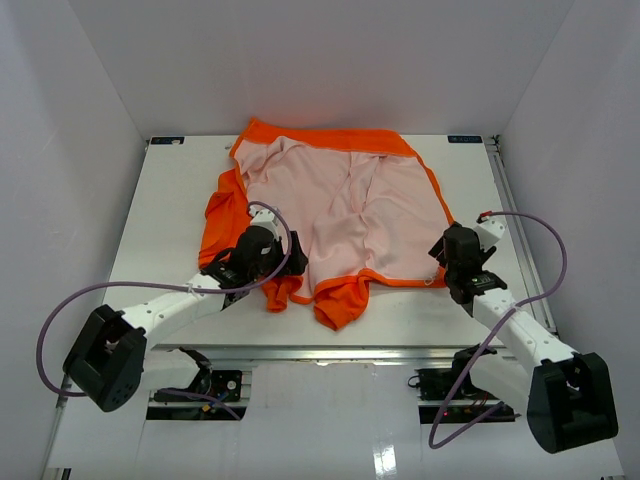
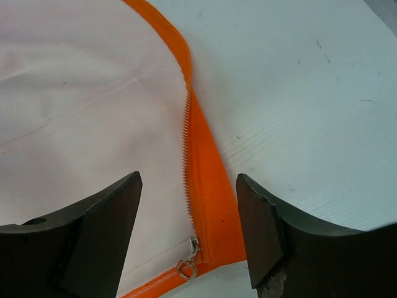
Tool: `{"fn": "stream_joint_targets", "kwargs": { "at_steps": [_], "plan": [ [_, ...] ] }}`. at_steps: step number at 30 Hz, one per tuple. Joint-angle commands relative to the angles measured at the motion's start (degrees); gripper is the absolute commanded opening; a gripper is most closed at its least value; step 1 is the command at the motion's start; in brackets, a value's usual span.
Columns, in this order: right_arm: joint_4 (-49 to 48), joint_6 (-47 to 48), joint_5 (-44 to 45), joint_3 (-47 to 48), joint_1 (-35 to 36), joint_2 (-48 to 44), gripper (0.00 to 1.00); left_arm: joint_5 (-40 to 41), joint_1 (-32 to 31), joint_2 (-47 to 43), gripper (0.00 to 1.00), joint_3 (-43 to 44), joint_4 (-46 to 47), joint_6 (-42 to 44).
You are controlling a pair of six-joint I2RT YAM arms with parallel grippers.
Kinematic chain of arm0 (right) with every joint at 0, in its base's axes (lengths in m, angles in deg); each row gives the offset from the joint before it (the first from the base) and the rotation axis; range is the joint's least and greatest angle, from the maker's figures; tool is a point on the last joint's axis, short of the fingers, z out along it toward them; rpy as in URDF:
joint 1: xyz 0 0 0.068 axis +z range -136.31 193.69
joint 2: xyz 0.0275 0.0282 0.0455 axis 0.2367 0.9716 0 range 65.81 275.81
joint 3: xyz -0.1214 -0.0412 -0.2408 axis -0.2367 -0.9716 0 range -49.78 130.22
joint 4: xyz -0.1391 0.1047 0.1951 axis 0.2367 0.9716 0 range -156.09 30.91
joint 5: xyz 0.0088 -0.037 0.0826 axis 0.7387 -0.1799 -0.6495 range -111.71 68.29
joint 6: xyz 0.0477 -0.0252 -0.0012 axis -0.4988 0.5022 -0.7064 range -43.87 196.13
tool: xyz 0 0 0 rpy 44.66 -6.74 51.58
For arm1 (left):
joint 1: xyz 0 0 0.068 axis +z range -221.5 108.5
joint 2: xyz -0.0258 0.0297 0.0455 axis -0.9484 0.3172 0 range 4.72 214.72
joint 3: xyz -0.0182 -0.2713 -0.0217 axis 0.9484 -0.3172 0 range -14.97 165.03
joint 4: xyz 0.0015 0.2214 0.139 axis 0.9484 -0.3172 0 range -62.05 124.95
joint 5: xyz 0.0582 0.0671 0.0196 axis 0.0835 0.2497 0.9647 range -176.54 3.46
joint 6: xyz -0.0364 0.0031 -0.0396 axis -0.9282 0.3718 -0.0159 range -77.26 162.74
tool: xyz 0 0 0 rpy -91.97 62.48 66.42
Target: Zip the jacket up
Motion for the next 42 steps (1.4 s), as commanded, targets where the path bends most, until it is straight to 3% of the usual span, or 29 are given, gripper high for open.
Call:
{"fn": "stream_joint_targets", "kwargs": {
  "at_steps": [1, 8, 12, 16, 17, 18, 20, 22, 29, 33, 36, 39, 42],
  "plan": [
    [-1.1, 1.7, -3.6, 0.6, -3.3, 2.1, 0.68, 5.8, -0.8, -2.0, 0.98, 0.3, 1.3, 3.8],
    [-1.1, 4.4, -9.2, 8.4, -7.8, 14.5, 0.68, 5.9, -0.8, -4.8, 0.98, -0.8, 1.9, 3.7],
    [-4.2, 5.4, -13.9, 12.0, -9.7, 20.5, 0.63, 5.2, -0.9, -7.4, 0.98, -2.1, 2.3, 3.3],
    [-3.7, 5.7, -13.3, 14.8, -9.8, 24.8, 0.49, 5.4, -0.9, -9.4, 0.98, -2.8, 4.2, 3.1],
    [-3.1, 5.5, -12.7, 15.7, -9.8, 25.5, 0.41, 5.5, -0.9, -9.9, 0.98, -3.0, 4.2, 3.1],
    [-3.2, 5.4, -12.7, 16.0, -9.7, 25.7, 0.26, 5.4, -0.9, -10.1, 0.98, -3.1, 4.3, 3.1],
    [-2.1, 6.0, -12.8, 17.1, -9.8, 26.4, 0.15, 5.3, -0.9, -10.4, 0.98, -3.1, 4.3, 3.0],
    [0.5, 6.5, -12.6, 19.0, -9.8, 27.5, 0.15, 5.2, -0.9, -10.6, 0.98, -3.1, 4.2, 3.0],
    [3.6, 5.3, -12.1, 20.3, -9.8, 30.7, 0.36, 4.6, -1.0, -10.9, 0.98, -3.3, 4.2, 2.8],
    [3.7, 5.2, -12.4, 20.4, -9.8, 32.5, 0.38, 4.9, -1.0, -11.2, 0.98, -3.5, 4.3, 2.2],
    [3.7, 5.3, -12.0, 20.6, -9.8, 33.1, 0.29, 5.0, -1.0, -11.1, 0.98, -3.6, 4.4, 2.0],
    [3.3, 6.5, -12.6, 21.2, -9.6, 31.5, 0.08, 5.3, -1.0, -11.0, 0.98, -3.6, 4.4, 2.1],
    [2.7, 10.6, -12.3, 23.3, -7.1, 27.5, 0.08, 5.9, -1.0, -11.1, 0.98, -3.7, 4.4, 2.0]
  ]
}}
